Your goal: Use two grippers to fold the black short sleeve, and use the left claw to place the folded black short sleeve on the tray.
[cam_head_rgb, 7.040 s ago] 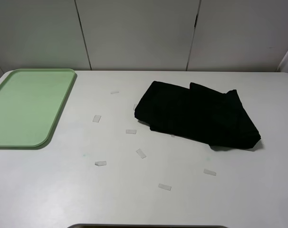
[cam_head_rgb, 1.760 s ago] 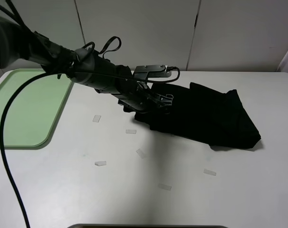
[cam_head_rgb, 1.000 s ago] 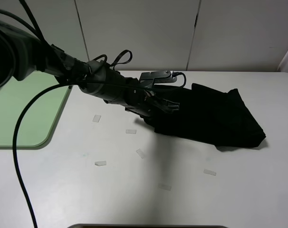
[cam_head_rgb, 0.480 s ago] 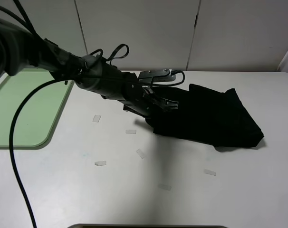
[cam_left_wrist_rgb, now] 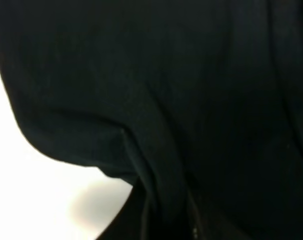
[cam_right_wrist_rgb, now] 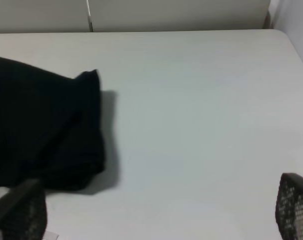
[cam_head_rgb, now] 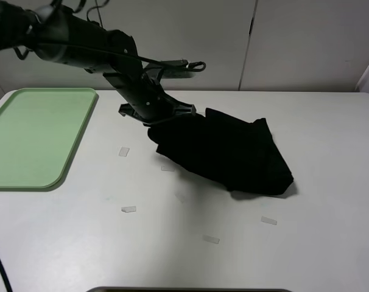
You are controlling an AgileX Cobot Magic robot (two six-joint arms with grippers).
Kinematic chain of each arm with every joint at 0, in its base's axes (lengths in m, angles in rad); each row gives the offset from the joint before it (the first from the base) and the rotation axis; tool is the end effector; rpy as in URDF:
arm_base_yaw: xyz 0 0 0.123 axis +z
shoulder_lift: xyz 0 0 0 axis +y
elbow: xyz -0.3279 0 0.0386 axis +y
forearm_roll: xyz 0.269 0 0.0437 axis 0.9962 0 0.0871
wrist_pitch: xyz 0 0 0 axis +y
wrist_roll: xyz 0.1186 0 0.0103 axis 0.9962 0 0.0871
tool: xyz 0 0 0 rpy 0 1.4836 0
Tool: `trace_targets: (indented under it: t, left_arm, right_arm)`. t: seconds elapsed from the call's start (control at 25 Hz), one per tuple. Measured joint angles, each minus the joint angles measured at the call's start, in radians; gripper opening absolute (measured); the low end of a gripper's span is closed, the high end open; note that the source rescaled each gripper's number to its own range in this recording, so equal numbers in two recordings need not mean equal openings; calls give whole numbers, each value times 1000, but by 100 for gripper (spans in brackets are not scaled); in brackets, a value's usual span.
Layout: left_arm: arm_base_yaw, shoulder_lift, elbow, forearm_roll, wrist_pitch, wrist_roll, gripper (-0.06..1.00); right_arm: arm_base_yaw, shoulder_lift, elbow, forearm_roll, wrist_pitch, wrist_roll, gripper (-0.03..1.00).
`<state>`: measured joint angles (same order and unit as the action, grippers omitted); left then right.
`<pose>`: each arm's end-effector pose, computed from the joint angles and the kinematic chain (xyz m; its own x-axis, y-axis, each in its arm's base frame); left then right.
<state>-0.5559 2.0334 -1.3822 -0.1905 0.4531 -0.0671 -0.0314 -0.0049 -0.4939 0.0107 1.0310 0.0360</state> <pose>0.4062 -0.2640 0.1704 -0.8321 0.2395 -0.5002 0.3772 0.9056 -0.1940 -0.0053 0.0013 0.2757 -0.4289 0.0550 -0.9017 0.0409 0.9983 0.0414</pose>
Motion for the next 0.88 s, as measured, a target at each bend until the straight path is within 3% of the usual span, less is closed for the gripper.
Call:
trace_targets:
  t: [0.24,0.44,0.6,0.88]
  left_arm:
    - [56,-122,0,184,189,1,7]
    - [71,-206,0,280,317,33,7]
    - [71,-258,0,309,402,86,7]
    - [51,-268,0,288,482,173,7]
  right_arm:
    - [0,0,0,0,0,0,100]
    - [0,0,3,0,0,0,100]
    - [0,0,3,0,0,0,100]
    - [0,0,3,0,0,0,100]
